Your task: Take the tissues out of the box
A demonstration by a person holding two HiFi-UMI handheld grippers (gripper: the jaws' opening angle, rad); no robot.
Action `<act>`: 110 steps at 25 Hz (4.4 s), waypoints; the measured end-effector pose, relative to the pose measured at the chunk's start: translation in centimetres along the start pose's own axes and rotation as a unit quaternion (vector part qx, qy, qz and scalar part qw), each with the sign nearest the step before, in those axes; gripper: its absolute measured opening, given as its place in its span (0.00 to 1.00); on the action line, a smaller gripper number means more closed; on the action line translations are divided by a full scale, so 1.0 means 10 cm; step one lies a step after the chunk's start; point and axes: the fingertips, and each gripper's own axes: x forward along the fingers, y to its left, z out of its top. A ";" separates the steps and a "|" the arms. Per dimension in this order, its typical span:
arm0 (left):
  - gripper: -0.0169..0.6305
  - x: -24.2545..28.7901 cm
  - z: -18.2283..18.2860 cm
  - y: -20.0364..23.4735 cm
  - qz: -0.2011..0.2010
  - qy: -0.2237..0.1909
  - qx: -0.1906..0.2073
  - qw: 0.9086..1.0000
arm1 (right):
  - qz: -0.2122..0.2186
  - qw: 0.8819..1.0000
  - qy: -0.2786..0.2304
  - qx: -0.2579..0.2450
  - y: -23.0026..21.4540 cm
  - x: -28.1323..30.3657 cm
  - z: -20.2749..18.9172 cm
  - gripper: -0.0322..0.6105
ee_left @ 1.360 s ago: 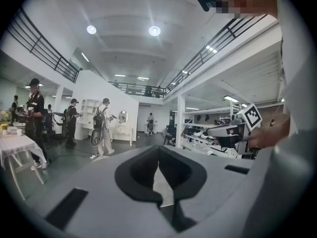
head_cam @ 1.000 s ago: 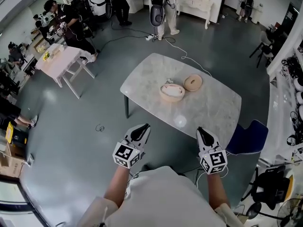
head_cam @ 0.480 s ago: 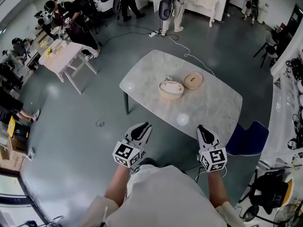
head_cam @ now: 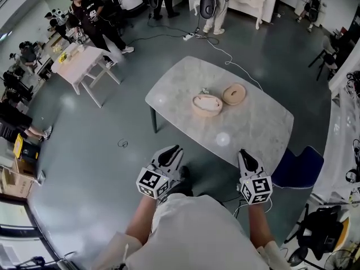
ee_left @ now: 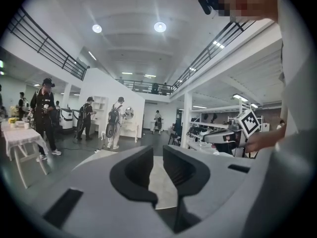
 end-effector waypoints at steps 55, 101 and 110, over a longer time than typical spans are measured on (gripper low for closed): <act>0.13 2.66 -0.08 2.10 -0.117 0.105 -0.029 0.987 | -0.074 0.989 0.097 0.085 -1.23 2.71 0.11 0.12; 0.25 4.55 -3.38 2.05 -0.236 0.486 0.243 0.806 | -0.086 0.956 0.183 0.212 -1.78 3.20 -1.17 0.12; 0.28 4.61 -3.66 1.95 -0.259 0.516 0.243 0.779 | -0.098 0.950 0.187 0.230 -1.84 3.18 -1.28 0.12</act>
